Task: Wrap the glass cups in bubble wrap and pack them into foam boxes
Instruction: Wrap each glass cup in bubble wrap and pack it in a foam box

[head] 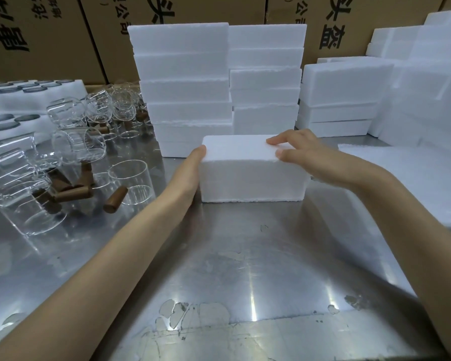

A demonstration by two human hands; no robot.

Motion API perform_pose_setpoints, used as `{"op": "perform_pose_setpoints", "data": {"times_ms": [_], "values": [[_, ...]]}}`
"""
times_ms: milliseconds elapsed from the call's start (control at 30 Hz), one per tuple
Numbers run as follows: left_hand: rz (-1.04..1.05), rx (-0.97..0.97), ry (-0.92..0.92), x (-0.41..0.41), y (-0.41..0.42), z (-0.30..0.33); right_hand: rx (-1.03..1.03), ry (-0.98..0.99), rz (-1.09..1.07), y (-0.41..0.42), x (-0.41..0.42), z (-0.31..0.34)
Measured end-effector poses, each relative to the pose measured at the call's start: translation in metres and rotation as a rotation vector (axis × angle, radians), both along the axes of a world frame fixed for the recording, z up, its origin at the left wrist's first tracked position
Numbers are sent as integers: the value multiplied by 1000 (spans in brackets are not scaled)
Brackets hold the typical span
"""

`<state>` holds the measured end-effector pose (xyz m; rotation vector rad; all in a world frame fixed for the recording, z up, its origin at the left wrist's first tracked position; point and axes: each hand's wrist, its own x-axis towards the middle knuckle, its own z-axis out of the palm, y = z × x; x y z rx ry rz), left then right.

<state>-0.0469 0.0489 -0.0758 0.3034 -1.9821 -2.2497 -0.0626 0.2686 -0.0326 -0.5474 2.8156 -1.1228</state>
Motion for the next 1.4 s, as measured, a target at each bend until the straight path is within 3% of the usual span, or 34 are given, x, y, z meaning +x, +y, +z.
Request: {"op": "perform_pose_setpoints", "data": {"times_ms": [133,267,400,633,700,900,1033,1133,1233,1400], "values": [[-21,-107,-70,4,-1,5,-214,-27,-96,-4,2,-6],[-64,-106,-108,5,5,9,-457,-291,-271,-2,0,-5],[-117,23,-120,2,10,12,-566,-352,-305,6,-2,-2],[-324,212,-376,-5,24,34,-614,-374,-306,26,-2,1],[-400,270,-336,-6,32,34,-648,-356,-290,31,-2,4],[-321,370,-224,-22,58,46,-963,-454,-431,59,-5,9],[-331,286,-196,-40,88,68,-1139,-544,-472,79,-14,22],[-393,278,-147,-60,115,93,-1211,-467,-535,93,-42,51],[-478,293,20,-86,135,124,-1208,-344,-586,109,-72,97],[-495,12,252,-131,160,161,-1209,-199,-657,139,-118,151]]}}
